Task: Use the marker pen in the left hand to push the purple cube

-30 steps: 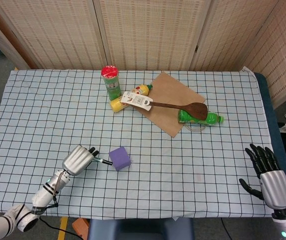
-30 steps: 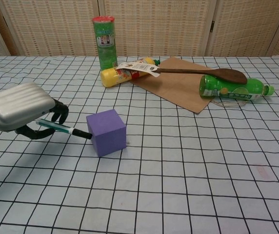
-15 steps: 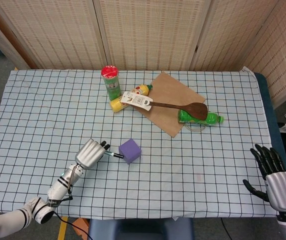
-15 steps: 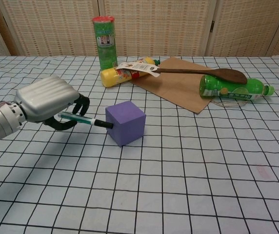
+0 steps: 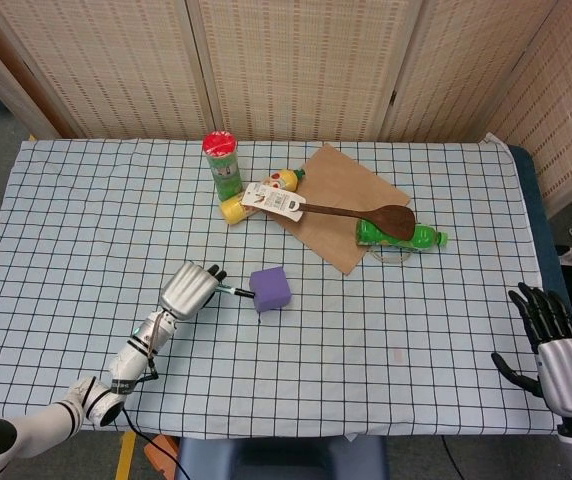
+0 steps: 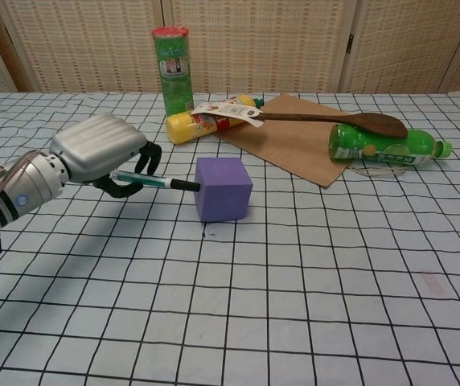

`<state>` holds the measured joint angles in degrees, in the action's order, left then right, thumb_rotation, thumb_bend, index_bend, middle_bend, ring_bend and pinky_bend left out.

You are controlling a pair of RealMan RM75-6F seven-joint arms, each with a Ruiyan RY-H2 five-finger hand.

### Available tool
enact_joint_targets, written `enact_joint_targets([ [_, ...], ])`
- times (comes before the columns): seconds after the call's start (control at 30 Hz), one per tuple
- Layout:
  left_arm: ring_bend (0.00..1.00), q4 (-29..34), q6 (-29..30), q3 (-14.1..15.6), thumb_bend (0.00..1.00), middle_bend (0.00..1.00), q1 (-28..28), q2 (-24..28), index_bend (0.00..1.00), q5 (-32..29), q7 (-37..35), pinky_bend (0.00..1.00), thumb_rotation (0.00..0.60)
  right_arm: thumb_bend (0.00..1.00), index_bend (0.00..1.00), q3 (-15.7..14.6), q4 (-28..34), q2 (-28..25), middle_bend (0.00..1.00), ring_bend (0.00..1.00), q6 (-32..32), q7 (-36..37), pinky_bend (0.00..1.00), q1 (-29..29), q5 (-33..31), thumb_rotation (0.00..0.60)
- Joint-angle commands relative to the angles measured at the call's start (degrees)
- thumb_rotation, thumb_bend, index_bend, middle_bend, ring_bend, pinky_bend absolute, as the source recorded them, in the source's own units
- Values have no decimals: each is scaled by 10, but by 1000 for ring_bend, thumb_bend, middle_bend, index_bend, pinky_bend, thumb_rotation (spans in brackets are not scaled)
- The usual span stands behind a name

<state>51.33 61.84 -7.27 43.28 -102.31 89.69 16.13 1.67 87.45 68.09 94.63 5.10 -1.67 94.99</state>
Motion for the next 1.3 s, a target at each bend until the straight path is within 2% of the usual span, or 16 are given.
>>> enact_joint_targets([
  [0.03, 837, -30, -9, -2, 631, 849, 16, -19, 826, -3, -17, 1000, 600, 129, 0, 2, 0, 0, 0, 0, -4, 0, 0, -1, -4, 600],
  [0.43, 837, -135, -16, -8, 632, 849, 68, -87, 825, -1, -68, 1000, 600, 129, 0, 13, -2, -3, 0, 0, -12, 7, 0, -3, -24, 600],
  [0.8, 836, -165, -27, -12, 630, 849, 113, -124, 824, -3, -78, 1000, 600, 129, 0, 15, 0, -11, 0, 0, -9, 21, 0, 1, -28, 600],
  [1.3, 837, -276, -64, -17, 630, 849, 162, -179, 824, -21, -113, 1000, 600, 129, 0, 23, -3, -19, 0, 0, -7, 33, 0, 6, -44, 600],
])
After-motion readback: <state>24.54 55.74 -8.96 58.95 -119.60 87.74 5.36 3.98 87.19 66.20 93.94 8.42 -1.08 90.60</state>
